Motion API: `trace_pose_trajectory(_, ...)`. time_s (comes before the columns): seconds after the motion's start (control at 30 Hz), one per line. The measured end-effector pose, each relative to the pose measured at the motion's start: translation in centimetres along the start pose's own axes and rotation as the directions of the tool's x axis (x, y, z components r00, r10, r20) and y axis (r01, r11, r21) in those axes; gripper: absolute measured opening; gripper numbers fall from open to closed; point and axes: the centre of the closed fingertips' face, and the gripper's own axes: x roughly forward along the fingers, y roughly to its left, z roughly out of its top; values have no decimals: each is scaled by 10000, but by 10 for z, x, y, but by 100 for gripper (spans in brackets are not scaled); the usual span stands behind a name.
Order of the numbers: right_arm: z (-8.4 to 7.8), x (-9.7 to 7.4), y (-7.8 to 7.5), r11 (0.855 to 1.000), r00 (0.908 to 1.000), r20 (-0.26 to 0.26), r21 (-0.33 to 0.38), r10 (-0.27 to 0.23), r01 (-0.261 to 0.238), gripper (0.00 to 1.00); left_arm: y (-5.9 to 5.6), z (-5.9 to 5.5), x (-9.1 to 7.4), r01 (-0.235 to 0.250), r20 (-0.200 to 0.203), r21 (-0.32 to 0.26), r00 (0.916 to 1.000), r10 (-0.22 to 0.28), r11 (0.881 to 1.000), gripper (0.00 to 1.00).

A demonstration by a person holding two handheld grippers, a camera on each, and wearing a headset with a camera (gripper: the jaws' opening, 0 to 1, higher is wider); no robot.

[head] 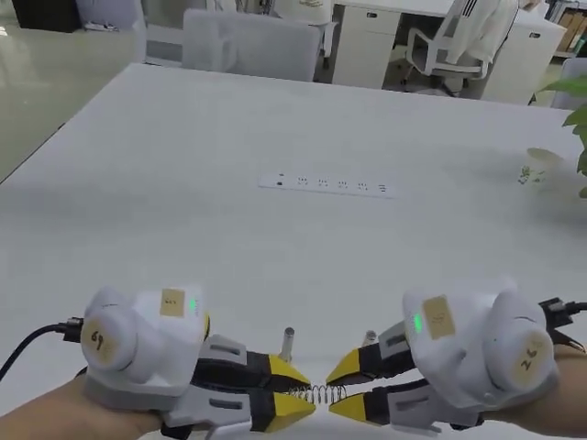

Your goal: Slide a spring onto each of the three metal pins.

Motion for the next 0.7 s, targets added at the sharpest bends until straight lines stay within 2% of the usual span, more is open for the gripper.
trace_pose_trajectory(0.1, 3, 0, -1, 9981, 9995, 317, 613, -16, -4, 9, -1, 1, -1, 148, 4, -12, 9999, -148, 9999, 2)
trace_pose_trajectory(0.3, -6, -2, 2, 9982, 9996, 264, 591, -67, 51, 10, -4, 0, -3, 308, -127, 45, 9994, -307, 9995, 2)
trace_pose_trajectory(0.43, -6, -3, 4, 9954, 9984, 566, 960, -43, -11, 11, -7, -1, -2, 449, -152, 24, 9989, -448, 9990, 2)
trace_pose_trajectory(0.53, -6, -2, 9, 9955, 9983, 570, 923, 152, -204, 8, -8, -1, -1, 507, -162, 24, 9986, -507, 9987, 2)
trace_pose_trajectory(0.63, -7, -2, 9, 9982, 9987, 500, 574, 125, -154, 8, -8, -2, 0, 542, -204, 10, 9983, -542, 9985, 2)
trace_pose_trajectory(0.7, -6, -3, 9, 9981, 9986, 513, 585, 138, -168, 8, -8, -3, 0, 548, -199, 11, 9983, -548, 9985, 2)
